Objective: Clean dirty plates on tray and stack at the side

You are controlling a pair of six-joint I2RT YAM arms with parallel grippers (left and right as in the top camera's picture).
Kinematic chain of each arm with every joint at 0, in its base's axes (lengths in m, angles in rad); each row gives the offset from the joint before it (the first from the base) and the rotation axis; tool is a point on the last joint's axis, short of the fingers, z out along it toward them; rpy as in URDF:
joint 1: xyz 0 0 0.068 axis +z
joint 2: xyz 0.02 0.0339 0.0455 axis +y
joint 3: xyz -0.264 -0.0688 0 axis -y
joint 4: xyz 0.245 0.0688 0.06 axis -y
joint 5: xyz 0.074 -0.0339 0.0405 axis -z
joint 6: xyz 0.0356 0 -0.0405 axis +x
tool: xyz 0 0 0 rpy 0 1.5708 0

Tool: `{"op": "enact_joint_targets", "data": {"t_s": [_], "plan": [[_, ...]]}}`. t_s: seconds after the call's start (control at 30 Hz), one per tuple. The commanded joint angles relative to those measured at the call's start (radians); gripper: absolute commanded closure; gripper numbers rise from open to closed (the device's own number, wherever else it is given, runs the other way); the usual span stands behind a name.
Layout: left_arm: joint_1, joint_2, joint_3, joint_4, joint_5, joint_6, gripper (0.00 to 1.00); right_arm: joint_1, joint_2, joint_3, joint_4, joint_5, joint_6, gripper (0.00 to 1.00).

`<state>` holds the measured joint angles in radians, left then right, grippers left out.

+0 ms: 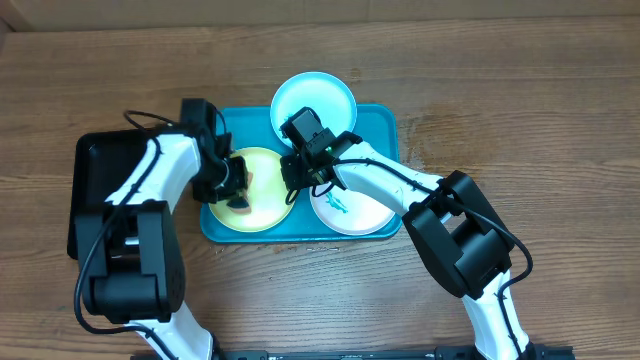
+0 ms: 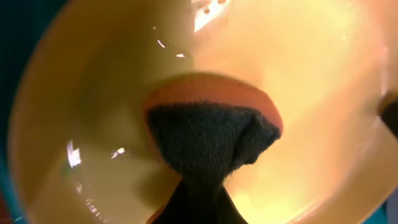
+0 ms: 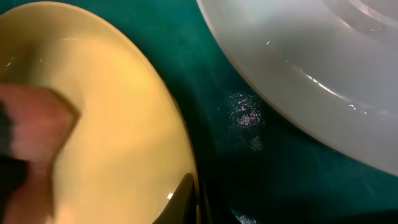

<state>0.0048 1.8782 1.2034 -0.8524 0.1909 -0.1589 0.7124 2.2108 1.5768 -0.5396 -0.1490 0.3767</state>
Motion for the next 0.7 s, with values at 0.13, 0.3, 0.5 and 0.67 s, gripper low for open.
{"op": "enact_joint_targets", "data": {"t_s": [0.13,0.3,0.5,0.67], "plan": [[0.003,0.013,-0.036,0.018,-0.305,-0.024,0.96,-0.008,0.030,-0.005,-0.015,0.031,-0.010,0.96],[0.003,0.013,-0.035,0.030,-0.560,-0.019,0.96,-0.008,0.030,-0.005,-0.016,0.031,-0.010,0.96],[0.003,0.012,-0.009,0.111,-0.613,-0.005,0.96,-0.008,0.030,-0.005,-0.016,0.031,-0.010,0.96],[0.002,0.012,0.060,0.177,-0.467,-0.005,0.96,-0.008,0.030,-0.005,-0.015,0.031,-0.010,0.96]]}}
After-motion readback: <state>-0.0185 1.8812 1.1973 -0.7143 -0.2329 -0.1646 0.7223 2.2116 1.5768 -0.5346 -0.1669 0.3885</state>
